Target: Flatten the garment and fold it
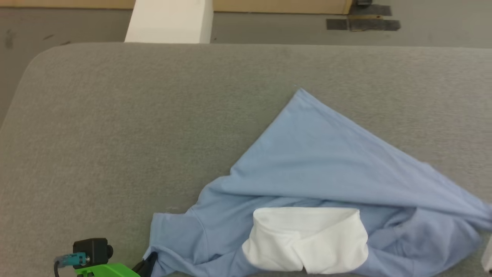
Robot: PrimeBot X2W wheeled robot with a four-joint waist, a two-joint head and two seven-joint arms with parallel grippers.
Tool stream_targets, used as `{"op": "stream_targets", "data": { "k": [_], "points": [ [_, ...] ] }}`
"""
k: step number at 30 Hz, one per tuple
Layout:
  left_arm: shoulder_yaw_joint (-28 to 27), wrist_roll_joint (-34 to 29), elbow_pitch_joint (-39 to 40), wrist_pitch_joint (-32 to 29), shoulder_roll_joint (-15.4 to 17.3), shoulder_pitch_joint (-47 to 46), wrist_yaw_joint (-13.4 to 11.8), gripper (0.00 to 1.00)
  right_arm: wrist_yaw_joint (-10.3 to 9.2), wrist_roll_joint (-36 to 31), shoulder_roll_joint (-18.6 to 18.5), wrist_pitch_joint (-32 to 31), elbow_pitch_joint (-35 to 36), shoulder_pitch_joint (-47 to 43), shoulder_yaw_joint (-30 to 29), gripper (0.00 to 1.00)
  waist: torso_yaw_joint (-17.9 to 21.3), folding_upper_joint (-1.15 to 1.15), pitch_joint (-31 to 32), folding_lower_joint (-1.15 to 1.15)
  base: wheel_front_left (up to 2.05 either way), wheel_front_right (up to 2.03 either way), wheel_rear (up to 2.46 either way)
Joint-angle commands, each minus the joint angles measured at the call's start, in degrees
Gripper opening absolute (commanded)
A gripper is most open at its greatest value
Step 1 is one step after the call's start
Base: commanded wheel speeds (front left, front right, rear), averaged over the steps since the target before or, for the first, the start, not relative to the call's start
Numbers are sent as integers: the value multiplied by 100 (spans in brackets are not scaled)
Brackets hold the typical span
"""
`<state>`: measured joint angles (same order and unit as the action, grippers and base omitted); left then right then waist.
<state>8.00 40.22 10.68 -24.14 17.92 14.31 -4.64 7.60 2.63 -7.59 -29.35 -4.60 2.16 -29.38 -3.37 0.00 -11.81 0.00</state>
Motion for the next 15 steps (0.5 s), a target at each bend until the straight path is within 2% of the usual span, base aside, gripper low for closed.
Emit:
{"op": "stream_targets", "data": {
  "k": [1, 6, 13, 14, 15],
  "points": [
    [-19, -56, 46, -25, 44, 56, -34, 0, -11, 20, 62, -243, 95, -166, -69, 0, 345, 0, 275, 0, 0, 0, 0],
    [-18, -57, 108, -61, 71, 66, -67, 0, -11, 165, 274, -1148, 98, -561, -153, 0, 423, 0, 294, 0, 0, 0, 0],
    [17, -48, 130, -88, 81, 60, -77, 0, -11, 496, 391, -1500, -77, -585, -88, 0, 461, 0, 335, 0, 0, 0, 0],
    [23, -45, 132, -94, 83, 56, -74, 0, -11, 505, 389, -1449, -64, -564, -86, 20, 454, 0, 338, 0, 0, 0, 0],
    [29, -41, 136, -94, 83, 48, -70, 0, -11, 503, 367, -1399, -48, -545, -76, 36, 446, 0, 339, 0, 0, 0, 0]
  ]
}}
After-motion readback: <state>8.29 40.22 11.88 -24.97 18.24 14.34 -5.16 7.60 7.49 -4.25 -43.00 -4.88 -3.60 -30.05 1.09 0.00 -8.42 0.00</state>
